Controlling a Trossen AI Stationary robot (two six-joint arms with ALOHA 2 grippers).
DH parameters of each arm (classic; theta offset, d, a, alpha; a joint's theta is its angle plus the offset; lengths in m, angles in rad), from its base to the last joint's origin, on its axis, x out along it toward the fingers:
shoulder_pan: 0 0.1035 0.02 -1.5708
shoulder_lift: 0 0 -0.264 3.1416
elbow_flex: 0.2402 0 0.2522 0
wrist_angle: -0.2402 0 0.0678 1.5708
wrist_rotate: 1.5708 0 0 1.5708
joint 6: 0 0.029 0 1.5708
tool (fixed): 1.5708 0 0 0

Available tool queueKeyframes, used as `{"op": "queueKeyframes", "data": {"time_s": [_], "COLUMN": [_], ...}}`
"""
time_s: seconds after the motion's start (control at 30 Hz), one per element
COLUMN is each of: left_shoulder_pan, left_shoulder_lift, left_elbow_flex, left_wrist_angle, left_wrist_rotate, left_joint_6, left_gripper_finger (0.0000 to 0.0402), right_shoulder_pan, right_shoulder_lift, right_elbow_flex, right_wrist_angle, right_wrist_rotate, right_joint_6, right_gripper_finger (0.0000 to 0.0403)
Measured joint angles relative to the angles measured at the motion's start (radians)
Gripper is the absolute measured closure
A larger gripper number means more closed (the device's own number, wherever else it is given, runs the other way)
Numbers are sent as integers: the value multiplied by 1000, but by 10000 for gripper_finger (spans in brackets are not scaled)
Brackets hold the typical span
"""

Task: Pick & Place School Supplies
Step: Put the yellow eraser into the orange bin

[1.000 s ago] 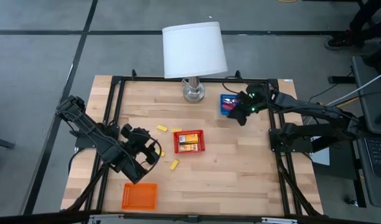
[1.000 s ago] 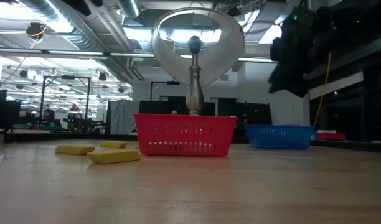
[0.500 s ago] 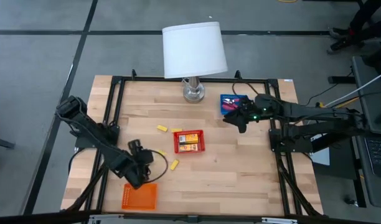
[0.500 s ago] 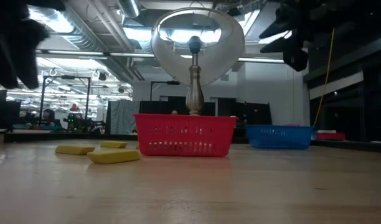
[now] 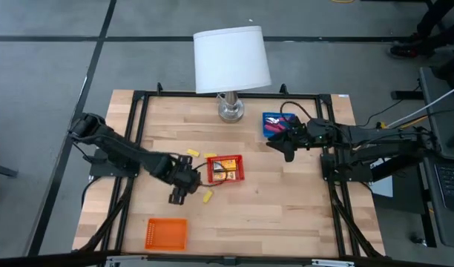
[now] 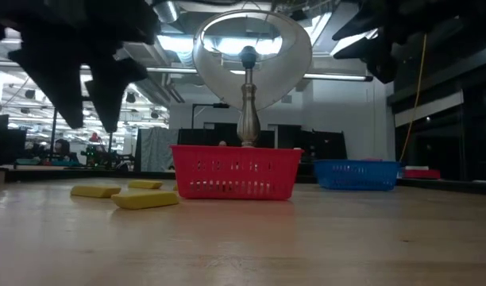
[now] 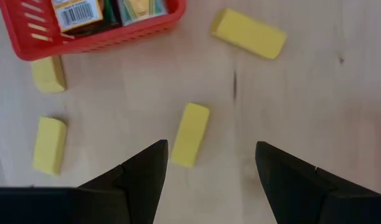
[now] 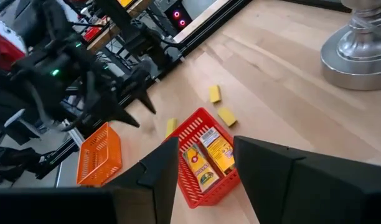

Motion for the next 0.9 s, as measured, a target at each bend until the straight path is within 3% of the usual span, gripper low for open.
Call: {"op": "queueKeyframes", "data": {"time_s": [0.27,0.53,0.9], "left_shoulder_pan": [88,103,100], "left_shoulder_lift": [5,17,169], "left_elbow_flex": [-55,-117,-118], "left_wrist_angle": [37,120,220], "left_wrist_rotate": [124,106,70], "left_joint_6": [170,201,208], "left_gripper_finger": [162,162,164], "right_shoulder_pan": [88,144,178], "right_shoulder_lift": [-13,-21,-41], "right_elbow_flex": [0,0,0], "right_wrist_angle": [-1,14,20], "right_wrist_rotate": [138,238,286], "right_joint_6": [13,46,80], "right_gripper_finger": [247,247,247]}}
